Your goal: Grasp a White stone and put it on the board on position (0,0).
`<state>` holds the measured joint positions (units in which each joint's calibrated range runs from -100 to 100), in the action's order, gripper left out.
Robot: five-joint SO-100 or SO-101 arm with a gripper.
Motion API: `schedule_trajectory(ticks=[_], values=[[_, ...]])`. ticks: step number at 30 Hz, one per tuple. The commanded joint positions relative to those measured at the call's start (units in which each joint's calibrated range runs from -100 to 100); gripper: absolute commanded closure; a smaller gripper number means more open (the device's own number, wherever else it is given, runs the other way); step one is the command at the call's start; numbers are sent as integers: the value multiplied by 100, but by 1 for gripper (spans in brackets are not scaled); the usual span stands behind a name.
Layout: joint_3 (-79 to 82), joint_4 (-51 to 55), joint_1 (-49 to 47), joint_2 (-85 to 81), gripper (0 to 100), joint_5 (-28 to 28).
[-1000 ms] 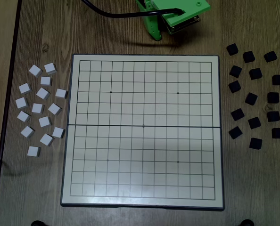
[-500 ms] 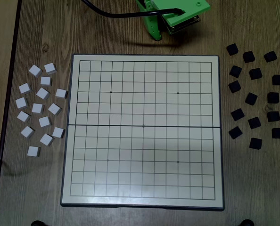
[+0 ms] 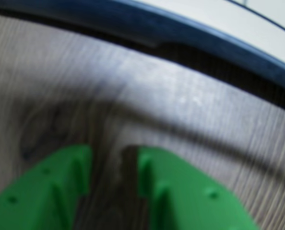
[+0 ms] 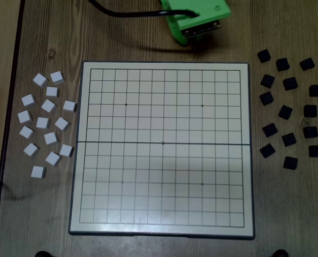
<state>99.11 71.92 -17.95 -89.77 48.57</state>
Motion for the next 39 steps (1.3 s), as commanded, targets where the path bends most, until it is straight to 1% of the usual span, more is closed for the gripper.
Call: schedule_trajectory(ticks=[1, 4, 12, 18, 23, 27, 30, 33, 39], values=[[80, 163, 216, 732, 93, 0], [-123, 55, 425, 1148, 94, -132], [-1746, 543, 1181, 2402, 94, -606], [-2490, 617, 1836, 2911, 94, -904], [-3399, 650, 2692, 3369, 94, -1128], [-4287, 708, 3384, 4022, 94, -1411], [-4780, 717, 3748, 4420, 94, -1582], [-5167, 717, 4112, 4836, 94, -1597], [-6056, 766, 4849, 5853, 94, -2007]])
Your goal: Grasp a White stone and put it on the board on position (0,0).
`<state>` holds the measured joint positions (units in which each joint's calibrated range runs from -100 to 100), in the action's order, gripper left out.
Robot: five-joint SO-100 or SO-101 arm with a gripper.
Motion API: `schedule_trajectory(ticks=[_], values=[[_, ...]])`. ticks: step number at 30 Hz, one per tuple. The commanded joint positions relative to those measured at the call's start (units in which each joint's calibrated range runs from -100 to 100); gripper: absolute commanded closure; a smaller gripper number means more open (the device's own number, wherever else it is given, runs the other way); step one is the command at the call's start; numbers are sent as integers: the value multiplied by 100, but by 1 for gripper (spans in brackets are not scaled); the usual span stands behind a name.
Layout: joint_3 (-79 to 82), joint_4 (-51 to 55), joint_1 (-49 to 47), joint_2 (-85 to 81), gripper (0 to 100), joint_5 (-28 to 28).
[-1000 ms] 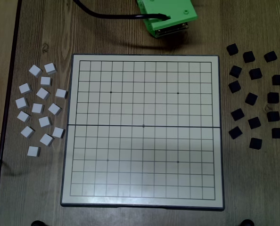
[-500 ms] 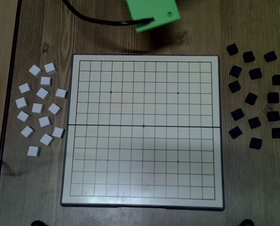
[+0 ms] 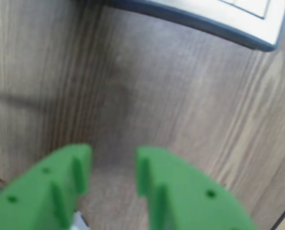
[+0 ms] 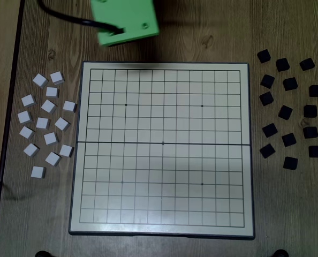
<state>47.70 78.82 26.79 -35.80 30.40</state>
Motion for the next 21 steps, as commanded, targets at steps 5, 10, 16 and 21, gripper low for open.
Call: schedule_trajectory(ticks=[5, 10, 16, 21], values=[[-1765, 250, 903, 1253, 94, -430], [-2306, 283, 1349, 1685, 94, -596], [-2886, 365, 1822, 2304, 94, -762], [-3224, 200, 2250, 2991, 94, -1084]])
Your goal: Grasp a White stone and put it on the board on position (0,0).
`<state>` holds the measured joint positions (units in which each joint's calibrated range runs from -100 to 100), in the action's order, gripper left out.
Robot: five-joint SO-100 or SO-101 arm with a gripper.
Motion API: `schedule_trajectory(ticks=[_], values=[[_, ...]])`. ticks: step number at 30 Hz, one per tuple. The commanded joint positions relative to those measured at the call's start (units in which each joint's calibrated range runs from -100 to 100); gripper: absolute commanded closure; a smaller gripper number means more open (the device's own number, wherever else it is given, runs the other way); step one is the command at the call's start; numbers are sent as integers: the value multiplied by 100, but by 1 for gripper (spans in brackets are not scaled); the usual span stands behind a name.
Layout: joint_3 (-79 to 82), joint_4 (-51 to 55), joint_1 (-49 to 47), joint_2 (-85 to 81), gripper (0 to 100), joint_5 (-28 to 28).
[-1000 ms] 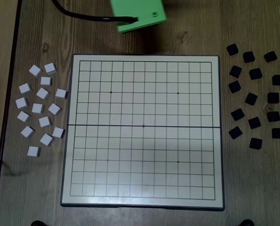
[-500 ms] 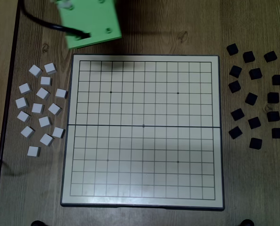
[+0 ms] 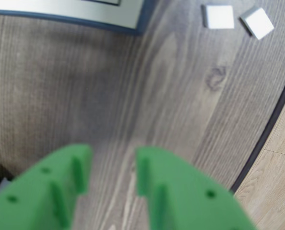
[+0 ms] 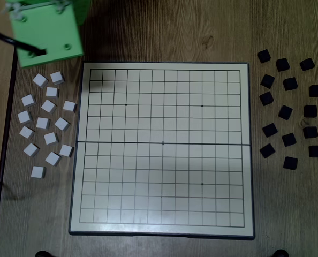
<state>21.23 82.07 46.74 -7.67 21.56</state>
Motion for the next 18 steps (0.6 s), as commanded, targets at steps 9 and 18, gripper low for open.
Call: schedule_trajectory(ticks=[9, 18], values=[[-616, -828, 656, 1051, 94, -781], [-722, -1580, 629, 1670, 94, -1016]])
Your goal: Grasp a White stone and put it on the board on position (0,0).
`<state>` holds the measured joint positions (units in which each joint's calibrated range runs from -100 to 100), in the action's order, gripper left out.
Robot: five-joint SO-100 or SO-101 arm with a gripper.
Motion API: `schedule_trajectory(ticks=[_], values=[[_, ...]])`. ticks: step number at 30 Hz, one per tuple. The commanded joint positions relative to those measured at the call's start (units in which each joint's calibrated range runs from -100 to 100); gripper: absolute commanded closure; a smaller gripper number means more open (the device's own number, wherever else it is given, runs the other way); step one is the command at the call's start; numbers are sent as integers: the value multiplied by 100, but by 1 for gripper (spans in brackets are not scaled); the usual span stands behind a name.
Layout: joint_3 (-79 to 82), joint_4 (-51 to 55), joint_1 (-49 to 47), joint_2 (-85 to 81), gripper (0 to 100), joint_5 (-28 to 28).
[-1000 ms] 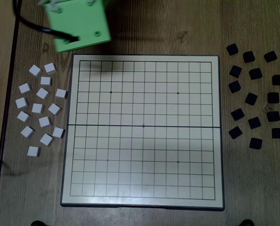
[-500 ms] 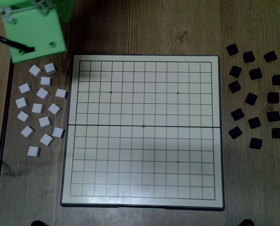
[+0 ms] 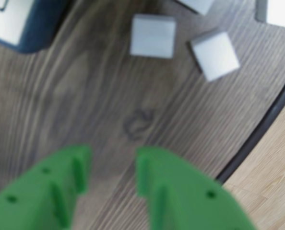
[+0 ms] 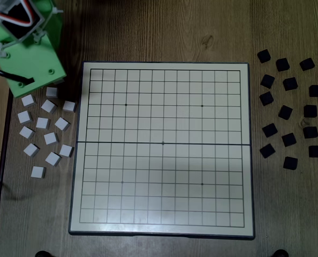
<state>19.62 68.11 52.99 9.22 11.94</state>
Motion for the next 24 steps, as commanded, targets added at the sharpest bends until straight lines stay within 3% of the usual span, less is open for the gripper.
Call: schedule_trajectory(ticks=[1, 24], values=[[-619, -209, 13, 40, 94, -73], [-1412, -258, 13, 701, 92, -493]])
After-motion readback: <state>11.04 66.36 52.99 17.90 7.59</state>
